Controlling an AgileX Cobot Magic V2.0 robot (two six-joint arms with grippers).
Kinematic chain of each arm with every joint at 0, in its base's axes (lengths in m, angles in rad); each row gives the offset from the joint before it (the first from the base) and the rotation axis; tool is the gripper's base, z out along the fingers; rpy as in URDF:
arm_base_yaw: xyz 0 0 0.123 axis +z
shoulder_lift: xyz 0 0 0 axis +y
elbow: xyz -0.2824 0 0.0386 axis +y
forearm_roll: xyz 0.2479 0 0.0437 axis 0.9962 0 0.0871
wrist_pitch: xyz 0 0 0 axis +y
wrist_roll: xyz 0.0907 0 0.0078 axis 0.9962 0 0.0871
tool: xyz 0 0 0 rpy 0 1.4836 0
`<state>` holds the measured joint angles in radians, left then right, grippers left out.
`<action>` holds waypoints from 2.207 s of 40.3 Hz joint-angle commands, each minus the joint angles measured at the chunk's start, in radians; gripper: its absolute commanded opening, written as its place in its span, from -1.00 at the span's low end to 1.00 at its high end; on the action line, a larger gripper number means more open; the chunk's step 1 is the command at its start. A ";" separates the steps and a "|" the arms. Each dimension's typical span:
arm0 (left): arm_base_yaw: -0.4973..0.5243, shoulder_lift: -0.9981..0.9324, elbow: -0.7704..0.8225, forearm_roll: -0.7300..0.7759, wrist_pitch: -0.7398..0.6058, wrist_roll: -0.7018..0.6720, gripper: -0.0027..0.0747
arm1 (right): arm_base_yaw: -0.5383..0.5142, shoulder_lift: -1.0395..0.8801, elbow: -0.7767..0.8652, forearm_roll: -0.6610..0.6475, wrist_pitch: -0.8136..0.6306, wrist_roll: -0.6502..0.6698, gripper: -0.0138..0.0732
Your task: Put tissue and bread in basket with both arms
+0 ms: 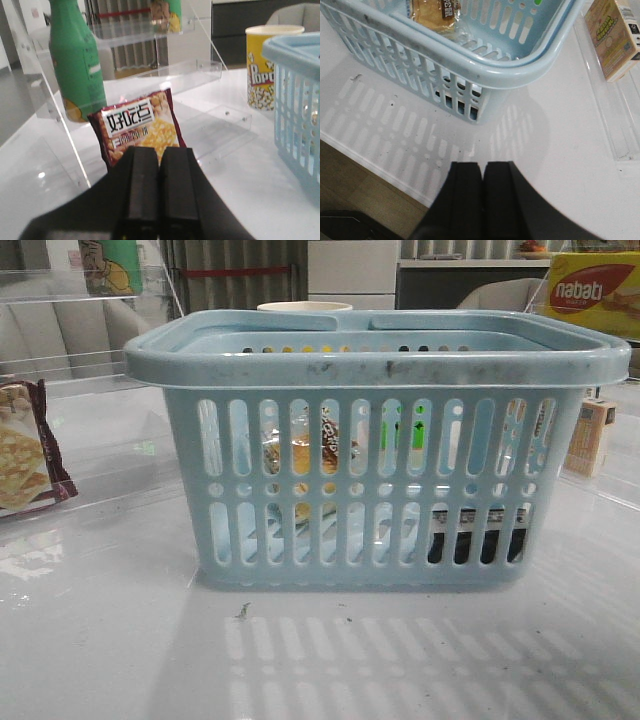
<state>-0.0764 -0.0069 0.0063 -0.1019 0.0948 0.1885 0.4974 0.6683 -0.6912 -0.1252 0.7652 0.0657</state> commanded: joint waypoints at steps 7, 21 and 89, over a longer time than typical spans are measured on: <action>-0.013 -0.018 -0.001 -0.013 -0.114 0.000 -0.70 | -0.002 -0.002 -0.027 -0.020 -0.060 -0.006 -0.56; -0.022 -0.018 -0.001 -0.013 -0.114 -0.002 -0.70 | -0.002 -0.002 -0.027 -0.020 -0.060 -0.006 -0.56; -0.022 -0.016 -0.001 0.056 -0.159 -0.083 -0.70 | -0.001 -0.003 -0.021 -0.020 -0.067 -0.006 -0.56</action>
<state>-0.0922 -0.0069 0.0063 -0.0449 0.0326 0.1174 0.4974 0.6683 -0.6912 -0.1252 0.7667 0.0657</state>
